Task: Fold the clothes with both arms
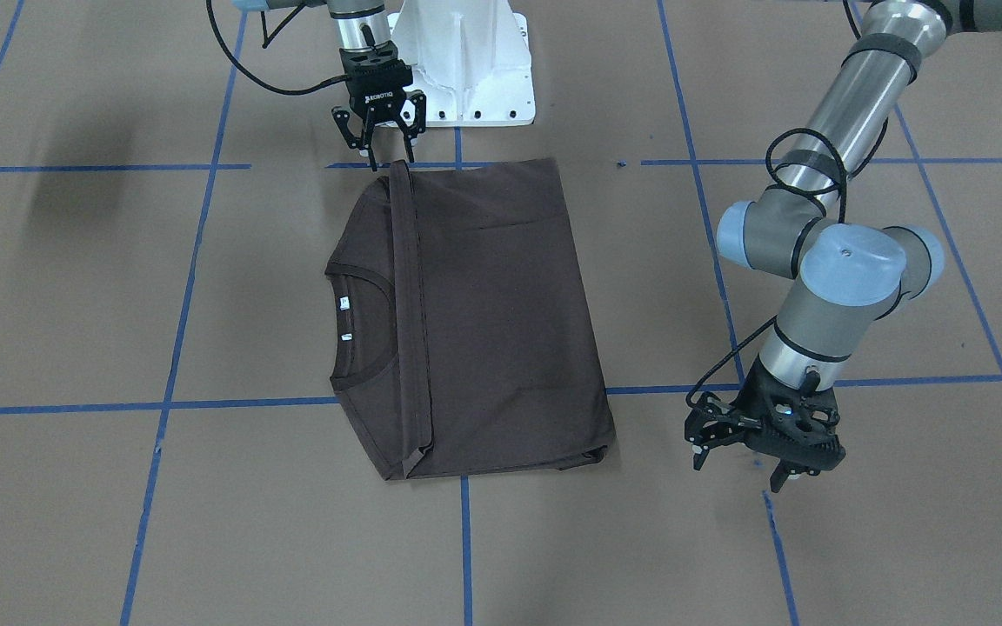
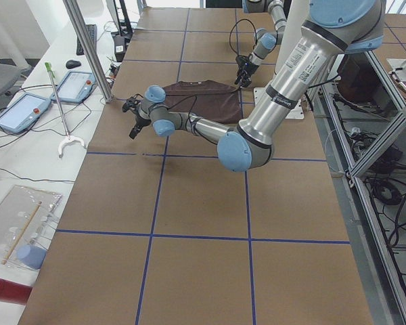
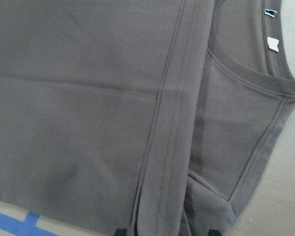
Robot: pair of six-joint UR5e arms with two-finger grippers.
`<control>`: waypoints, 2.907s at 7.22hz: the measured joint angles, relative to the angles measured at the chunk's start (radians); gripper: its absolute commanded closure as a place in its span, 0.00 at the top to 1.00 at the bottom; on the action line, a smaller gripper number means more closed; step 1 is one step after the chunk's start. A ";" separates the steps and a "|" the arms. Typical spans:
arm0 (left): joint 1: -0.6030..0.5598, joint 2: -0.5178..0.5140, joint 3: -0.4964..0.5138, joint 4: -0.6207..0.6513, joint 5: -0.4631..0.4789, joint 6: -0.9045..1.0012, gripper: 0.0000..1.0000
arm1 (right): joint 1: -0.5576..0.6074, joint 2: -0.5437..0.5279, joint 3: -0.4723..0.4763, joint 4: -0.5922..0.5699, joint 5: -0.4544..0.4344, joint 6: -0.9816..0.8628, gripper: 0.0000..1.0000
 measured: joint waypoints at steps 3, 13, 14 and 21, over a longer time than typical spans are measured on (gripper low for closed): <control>0.000 0.000 0.000 0.000 0.000 0.000 1.00 | -0.002 0.002 -0.005 0.000 -0.008 0.000 0.10; 0.000 0.000 0.002 -0.001 0.001 -0.009 1.00 | -0.014 -0.061 0.037 0.005 -0.030 0.257 0.00; 0.000 0.000 0.002 -0.002 0.001 -0.009 1.00 | -0.030 -0.068 0.041 0.005 -0.034 0.324 0.06; 0.002 0.000 0.002 -0.003 0.000 -0.009 1.00 | -0.004 -0.079 0.057 0.003 -0.001 0.256 1.00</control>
